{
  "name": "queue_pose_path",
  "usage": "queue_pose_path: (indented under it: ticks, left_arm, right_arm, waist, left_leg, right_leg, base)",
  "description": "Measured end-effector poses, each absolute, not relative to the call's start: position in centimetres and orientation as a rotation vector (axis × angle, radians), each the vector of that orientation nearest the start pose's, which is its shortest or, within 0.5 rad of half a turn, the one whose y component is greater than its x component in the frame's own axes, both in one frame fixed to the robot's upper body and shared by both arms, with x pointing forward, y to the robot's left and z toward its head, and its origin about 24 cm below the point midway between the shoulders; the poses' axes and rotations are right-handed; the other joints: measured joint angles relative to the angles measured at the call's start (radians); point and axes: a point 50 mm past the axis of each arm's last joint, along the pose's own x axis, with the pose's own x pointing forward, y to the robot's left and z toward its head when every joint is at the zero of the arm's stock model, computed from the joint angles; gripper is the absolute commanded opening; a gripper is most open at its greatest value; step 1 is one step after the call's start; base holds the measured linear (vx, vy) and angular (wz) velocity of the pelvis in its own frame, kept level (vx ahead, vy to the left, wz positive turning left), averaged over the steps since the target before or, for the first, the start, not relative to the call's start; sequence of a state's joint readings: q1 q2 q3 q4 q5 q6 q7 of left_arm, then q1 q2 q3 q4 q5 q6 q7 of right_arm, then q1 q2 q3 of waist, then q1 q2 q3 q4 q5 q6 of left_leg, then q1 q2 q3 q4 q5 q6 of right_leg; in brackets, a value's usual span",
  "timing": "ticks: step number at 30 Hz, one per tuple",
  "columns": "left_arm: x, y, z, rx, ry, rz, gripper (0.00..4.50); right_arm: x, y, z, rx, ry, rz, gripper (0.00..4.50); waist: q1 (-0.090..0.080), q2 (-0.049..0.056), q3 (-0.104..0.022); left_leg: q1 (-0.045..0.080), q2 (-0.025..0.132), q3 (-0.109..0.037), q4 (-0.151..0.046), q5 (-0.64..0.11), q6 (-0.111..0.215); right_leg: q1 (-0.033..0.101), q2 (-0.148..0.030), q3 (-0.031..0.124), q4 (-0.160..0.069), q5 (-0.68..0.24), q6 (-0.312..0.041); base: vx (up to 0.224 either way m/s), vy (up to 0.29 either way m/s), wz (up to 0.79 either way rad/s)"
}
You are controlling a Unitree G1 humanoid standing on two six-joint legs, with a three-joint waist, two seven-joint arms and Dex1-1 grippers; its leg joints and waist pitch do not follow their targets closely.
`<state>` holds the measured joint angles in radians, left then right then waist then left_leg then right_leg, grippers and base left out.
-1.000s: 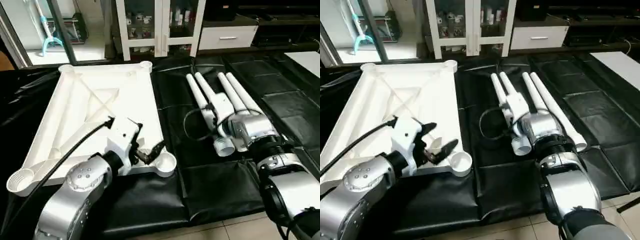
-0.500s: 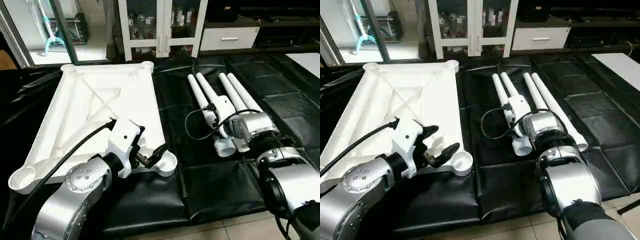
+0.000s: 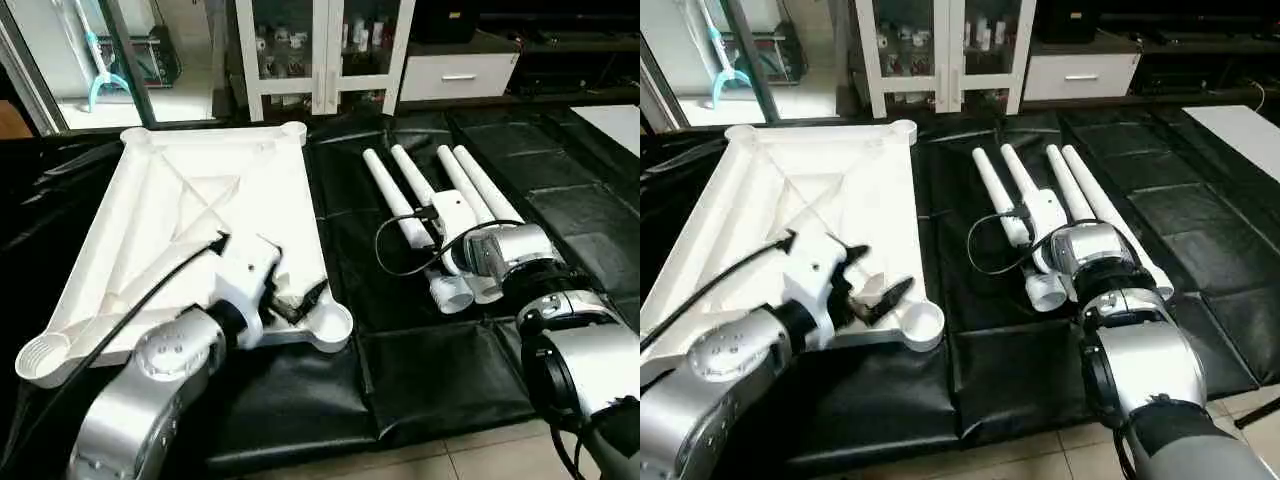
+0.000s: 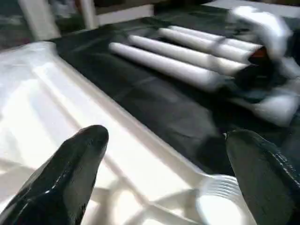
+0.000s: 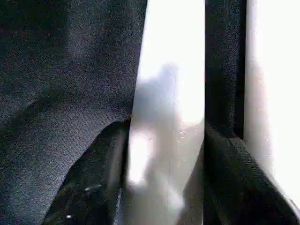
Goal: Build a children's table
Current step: Pick table leg
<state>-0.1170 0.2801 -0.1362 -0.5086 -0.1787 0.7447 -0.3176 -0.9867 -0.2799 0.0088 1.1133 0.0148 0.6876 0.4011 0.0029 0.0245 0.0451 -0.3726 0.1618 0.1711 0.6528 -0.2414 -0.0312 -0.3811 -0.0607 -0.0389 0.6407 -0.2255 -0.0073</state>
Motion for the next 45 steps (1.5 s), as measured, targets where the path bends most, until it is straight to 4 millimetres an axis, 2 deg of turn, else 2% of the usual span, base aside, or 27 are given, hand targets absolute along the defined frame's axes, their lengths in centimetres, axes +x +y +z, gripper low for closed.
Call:
queue_pose_path:
  ticks: [5,12,15,20,22,24,26,28,34,40,45]
  left_arm:
    - [25.9,13.8,12.5,0.089,0.091,-0.399,4.5]
    - [26.5,13.8,14.1,-0.05,0.009,-0.398,4.5]
    - [26.5,13.2,14.5,-0.131,-0.005,-0.417,4.5]
    - [26.9,11.3,15.9,-0.314,-0.019,-0.532,4.5]
    - [27.2,11.0,16.8,-0.357,-0.04,-0.567,4.5]
    - [27.6,10.8,17.5,-0.382,-0.061,-0.586,4.5]
    - [28.1,11.0,18.3,-0.419,-0.088,-0.6,4.5]
    - [28.5,11.4,19.0,-0.468,-0.114,-0.604,4.5]
    - [28.7,11.6,19.9,-0.609,-0.123,-0.675,4.5]
    - [29.6,12.0,20.3,-0.647,-0.111,-0.652,4.5]
    - [30.0,12.4,20.0,-0.679,-0.09,-0.615,4.5]
  right_arm:
    - [37.8,-17.8,6.4,-0.025,0.814,0.268,1.89]
    - [38.1,-17.6,7.1,0.009,0.773,0.28,1.86]
    - [38.5,-17.4,8.2,0.016,0.699,0.291,1.86]
    - [38.8,-16.3,11.8,-0.007,0.425,0.403,1.86]
    - [38.3,-15.7,13.1,-0.039,0.287,0.472,1.86]
    - [37.6,-15.2,13.9,-0.086,0.209,0.524,1.86]
    - [36.4,-14.6,14.4,-0.178,0.107,0.602,1.86]
    - [35.1,-13.7,14.6,-0.242,0.043,0.676,1.85]
    - [33.6,-13.4,15.9,-0.319,-0.081,0.709,1.85]
    - [31.8,-12.5,17.5,-0.368,-0.207,0.756,1.85]
    - [30.7,-12.1,16.9,-0.399,-0.202,0.817,1.85]
  waist:
    - [0.001,-0.001,0.001]
    - [0.003,-0.002,0.002]
    - [0.005,-0.004,0.003]
    - [0.022,-0.018,0.011]
    - [0.031,-0.022,0.014]
    - [0.032,-0.022,0.014]
    - [0.037,-0.023,0.014]
    - [0.036,-0.023,0.014]
    - [0.034,-0.023,0.014]
    - [0.03,-0.023,0.014]
    - [0.03,-0.023,0.014]
  left_leg:
    - [-0.002,0.0,0.001,0.0,0.0,0.0]
    - [-0.008,0.0,0.001,-0.001,0.005,0.009]
    - [-0.016,0.0,0.001,-0.001,0.008,0.014]
    - [-0.017,0.002,0.003,-0.001,0.01,0.012]
    - [-0.017,0.003,0.003,-0.001,0.011,0.011]
    - [-0.017,0.003,0.004,-0.002,0.011,0.011]
    - [-0.017,0.003,0.004,-0.002,0.011,0.011]
    - [-0.017,0.003,0.004,-0.001,0.011,0.011]
    - [-0.016,0.003,0.004,-0.001,0.012,0.009]
    - [-0.015,0.003,0.004,-0.002,0.013,0.008]
    - [-0.015,0.003,0.004,-0.002,0.013,0.008]
  right_leg:
    - [-0.002,0.0,0.0,0.0,0.0,0.0]
    - [-0.007,0.0,-0.001,0.0,0.0,-0.001]
    - [-0.014,0.0,0.0,0.001,0.001,-0.002]
    - [-0.019,0.0,0.0,0.004,0.001,-0.002]
    - [-0.019,0.001,-0.001,0.005,0.001,-0.002]
    - [-0.019,0.001,0.0,0.005,0.001,-0.002]
    - [-0.019,0.001,-0.001,0.005,0.001,-0.002]
    - [-0.019,0.001,0.0,0.005,0.001,-0.003]
    - [-0.019,0.001,0.0,0.005,0.003,-0.005]
    - [-0.018,0.001,0.0,0.005,0.003,-0.005]
    - [-0.017,0.001,0.0,0.005,0.003,-0.005]
  base:
    - [0.0,0.0,0.0]
    - [0.0,0.0,0.0]
    - [0.0,0.0,0.0]
    - [0.0,0.0,0.0]
    - [0.0,0.0,0.0]
    - [0.0,0.0,0.0]
    - [0.0,0.0,0.0]
    - [0.0,0.0,0.0]
    - [0.0,0.0,0.0]
    - [0.0,0.0,0.0]
    - [0.0,0.0,0.0]
